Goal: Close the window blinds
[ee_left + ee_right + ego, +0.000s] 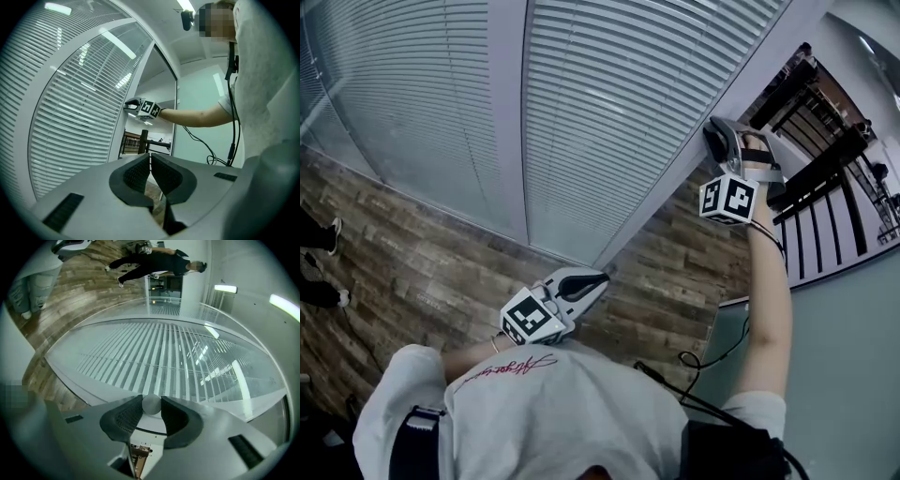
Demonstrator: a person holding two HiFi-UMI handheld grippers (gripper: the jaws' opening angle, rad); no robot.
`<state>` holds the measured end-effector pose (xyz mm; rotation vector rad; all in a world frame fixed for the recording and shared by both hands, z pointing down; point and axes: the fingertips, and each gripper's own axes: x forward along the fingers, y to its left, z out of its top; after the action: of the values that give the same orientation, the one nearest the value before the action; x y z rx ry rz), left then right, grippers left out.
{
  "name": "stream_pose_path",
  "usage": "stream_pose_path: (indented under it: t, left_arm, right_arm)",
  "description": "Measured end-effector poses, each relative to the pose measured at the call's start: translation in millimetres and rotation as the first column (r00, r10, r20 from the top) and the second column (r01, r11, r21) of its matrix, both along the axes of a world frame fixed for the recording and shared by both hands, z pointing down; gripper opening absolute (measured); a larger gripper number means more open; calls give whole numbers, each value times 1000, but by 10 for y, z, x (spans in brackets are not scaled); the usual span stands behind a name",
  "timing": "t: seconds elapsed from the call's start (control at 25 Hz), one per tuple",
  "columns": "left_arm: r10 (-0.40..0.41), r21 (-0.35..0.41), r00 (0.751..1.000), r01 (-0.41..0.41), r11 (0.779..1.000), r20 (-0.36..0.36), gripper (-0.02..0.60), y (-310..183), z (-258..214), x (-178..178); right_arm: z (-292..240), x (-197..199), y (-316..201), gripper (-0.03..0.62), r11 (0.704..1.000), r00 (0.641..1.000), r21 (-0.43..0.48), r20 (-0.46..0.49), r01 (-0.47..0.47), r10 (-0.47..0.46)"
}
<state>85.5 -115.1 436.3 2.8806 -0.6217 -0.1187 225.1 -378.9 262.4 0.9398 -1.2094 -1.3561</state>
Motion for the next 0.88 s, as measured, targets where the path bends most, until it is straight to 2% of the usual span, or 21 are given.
stream_pose_path:
  t: [0.08,0.24,0.52,0.64,0.68,0.76,0.84,0.88]
  left_arm:
    - [-1,0,1000,1,1000,-2,20,1,1,-20]
    - [-7,6,1000,7,1000,-5,20,-15,18,-45]
    - [3,-7,1000,-3,1000,0,20,14,30,-9]
    - [1,-7,1000,-1,1000,4,20,12,23,-24]
    - [3,-3,1000,-3,1000,4,20,16,11,-23]
    - [2,2,1000,-2,1000,1,20,18,-15,-28]
    - [-9,6,1000,9,1000,-6,20,9,-30,-46]
    - [-12,9,1000,12,1000,-7,20,5,-28,-53]
  right_arm:
    - [16,-25,-10,132,1000,994,-26,-111,-15,12]
    - [63,-56,-23,132,997,952,-41,-303,-66,51]
    - [67,-156,29,132,995,903,-79,-428,-54,15]
    - [43,-140,19,132,992,856,-79,-515,-94,40]
    - [46,-130,9,132,992,852,-77,-521,-102,47]
    - [60,-134,-12,132,994,891,-67,-453,-83,44]
    - [25,-142,-7,133,997,954,-17,-293,-70,62]
    - [-2,-131,9,138,997,982,13,-170,-78,79]
